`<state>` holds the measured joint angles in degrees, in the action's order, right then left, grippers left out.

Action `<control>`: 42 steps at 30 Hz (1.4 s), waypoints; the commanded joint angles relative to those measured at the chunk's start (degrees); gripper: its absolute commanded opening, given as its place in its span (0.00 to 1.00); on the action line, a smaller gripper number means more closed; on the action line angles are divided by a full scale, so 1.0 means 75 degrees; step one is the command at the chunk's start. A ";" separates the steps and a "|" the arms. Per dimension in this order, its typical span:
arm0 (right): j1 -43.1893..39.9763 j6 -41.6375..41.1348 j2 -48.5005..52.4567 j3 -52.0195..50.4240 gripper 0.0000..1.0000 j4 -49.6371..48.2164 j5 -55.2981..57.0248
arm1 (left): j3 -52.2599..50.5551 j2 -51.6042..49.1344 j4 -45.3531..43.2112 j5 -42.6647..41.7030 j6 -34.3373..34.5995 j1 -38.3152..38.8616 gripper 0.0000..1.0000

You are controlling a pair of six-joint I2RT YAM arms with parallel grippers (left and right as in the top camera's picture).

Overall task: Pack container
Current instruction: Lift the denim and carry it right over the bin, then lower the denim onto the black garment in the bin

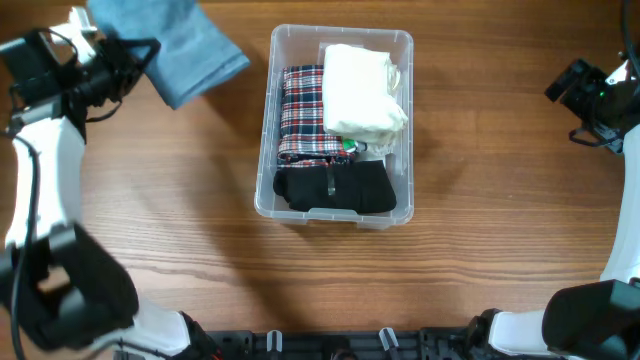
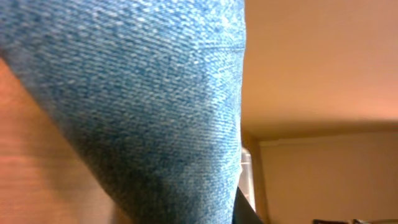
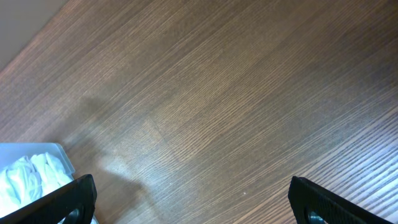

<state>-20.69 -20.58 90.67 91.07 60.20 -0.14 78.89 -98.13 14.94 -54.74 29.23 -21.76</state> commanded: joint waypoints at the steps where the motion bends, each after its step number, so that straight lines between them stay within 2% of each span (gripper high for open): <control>1: -0.0017 -0.0064 0.0055 0.0093 1.00 -0.0020 0.0023 | 0.0085 0.1250 0.0233 -0.0749 -0.0026 0.0041 0.04; 7: -0.0017 -0.0061 0.0055 0.0093 1.00 -0.0020 0.0023 | 0.0082 0.2419 0.2116 -0.0845 -0.0137 0.0431 0.04; 12: -0.0017 -0.0064 0.0055 0.0090 1.00 -0.0023 0.0023 | 0.0082 0.2684 0.3920 -0.0836 -0.1614 0.1483 0.04; 17: -0.0017 -0.0067 0.0055 0.0093 1.00 -0.0023 0.0023 | 0.0082 0.2661 0.5147 -0.0627 -0.2509 0.2906 0.04; 22: -0.0017 -0.0067 0.0055 0.0093 1.00 -0.0023 0.0023 | 0.0082 0.2582 0.5182 0.0778 -0.2509 0.4383 0.04; 27: -0.0017 -0.0064 0.0055 0.0093 1.00 -0.0023 0.0023 | 0.0082 0.2305 0.5100 0.1067 -0.2669 0.5319 0.04; 40: -0.0017 -0.0064 0.0055 0.0093 1.00 -0.0023 0.0023 | 0.0079 0.0478 0.4325 0.1230 -0.2669 0.5622 0.04; 42: -0.0017 -0.0064 0.0055 0.0093 1.00 -0.0023 0.0023 | 0.0079 0.0163 0.4357 0.1230 -0.2649 0.5639 0.08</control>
<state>-20.69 -20.58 90.67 91.07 60.18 -0.14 78.78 -93.86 47.90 -43.48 10.52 20.21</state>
